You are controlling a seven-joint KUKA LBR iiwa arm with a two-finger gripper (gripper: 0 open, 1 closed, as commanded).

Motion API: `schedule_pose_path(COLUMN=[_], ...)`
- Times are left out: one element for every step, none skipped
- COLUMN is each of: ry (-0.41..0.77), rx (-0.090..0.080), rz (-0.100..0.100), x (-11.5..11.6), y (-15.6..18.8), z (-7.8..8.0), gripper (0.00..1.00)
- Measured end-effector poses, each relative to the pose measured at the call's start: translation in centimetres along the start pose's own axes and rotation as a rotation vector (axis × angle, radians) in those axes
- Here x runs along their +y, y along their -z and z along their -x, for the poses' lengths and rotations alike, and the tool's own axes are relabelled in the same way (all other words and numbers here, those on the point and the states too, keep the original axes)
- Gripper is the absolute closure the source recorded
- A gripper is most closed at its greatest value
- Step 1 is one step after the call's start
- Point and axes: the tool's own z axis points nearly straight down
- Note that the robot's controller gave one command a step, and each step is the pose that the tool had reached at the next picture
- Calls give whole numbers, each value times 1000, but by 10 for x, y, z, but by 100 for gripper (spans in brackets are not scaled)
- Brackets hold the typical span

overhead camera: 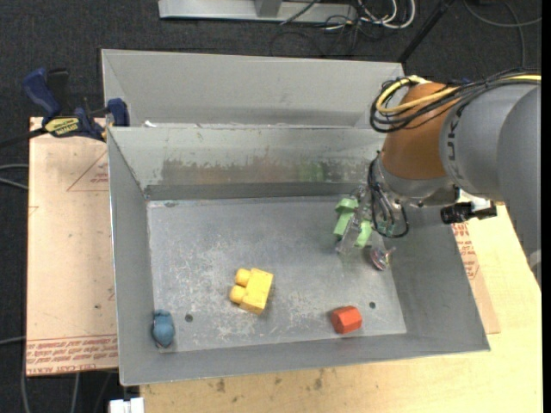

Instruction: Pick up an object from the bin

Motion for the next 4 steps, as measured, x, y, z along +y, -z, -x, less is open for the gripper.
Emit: schedule_pose_path(ry=[2,4,7,9], rx=[-4,-5,-4,-1], rz=[3,3,3,1], x=[1,2,3,3], y=[45,79,109,109], z=[1,2,3,4], gripper=[100,100,100,100])
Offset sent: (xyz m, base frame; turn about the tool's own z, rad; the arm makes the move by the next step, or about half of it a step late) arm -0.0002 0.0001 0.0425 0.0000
